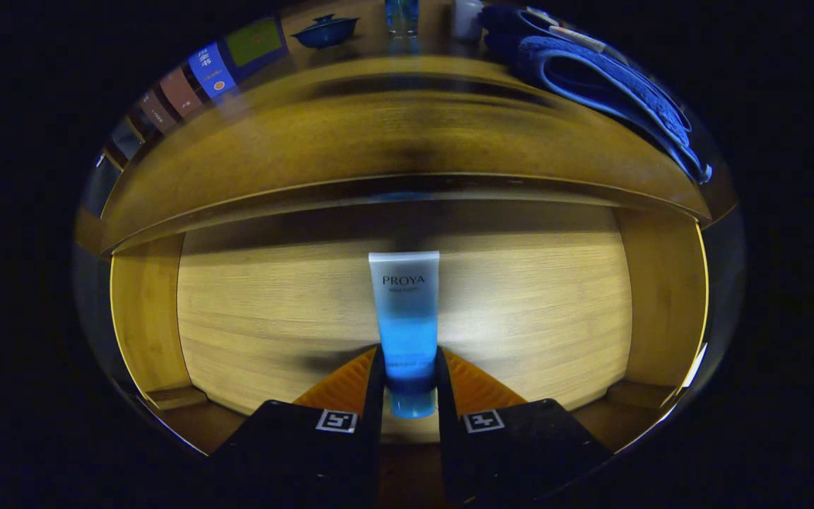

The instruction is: Pull open the drawer, take out the items inside it, and place them on the countertop above the cabinet.

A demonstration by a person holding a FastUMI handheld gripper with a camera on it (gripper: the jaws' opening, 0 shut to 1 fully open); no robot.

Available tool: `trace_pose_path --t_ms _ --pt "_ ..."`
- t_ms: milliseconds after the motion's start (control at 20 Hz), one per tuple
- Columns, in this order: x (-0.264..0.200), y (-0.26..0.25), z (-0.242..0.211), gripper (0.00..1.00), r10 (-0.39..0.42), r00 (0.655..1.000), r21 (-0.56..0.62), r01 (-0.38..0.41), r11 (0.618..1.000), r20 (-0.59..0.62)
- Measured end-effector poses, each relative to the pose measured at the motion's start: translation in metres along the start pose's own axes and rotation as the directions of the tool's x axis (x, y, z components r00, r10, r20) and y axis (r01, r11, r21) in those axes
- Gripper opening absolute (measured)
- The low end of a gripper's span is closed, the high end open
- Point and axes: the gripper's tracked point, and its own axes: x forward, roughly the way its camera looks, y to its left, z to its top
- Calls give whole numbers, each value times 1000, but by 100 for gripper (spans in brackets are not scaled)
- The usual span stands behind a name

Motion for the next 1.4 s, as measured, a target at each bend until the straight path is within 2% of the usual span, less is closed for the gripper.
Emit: trace_pose_path --t_ms 400,800,1100,1400 --pt "-31 -6 1 40 11 994 25 -14 1000 105" --pt "-94 -2 3 39 9 971 13 -13 1000 240" --pt "-128 19 53 39 38 950 -27 -32 999 310" --pt "-119 36 116 39 56 944 -48 -43 998 326"
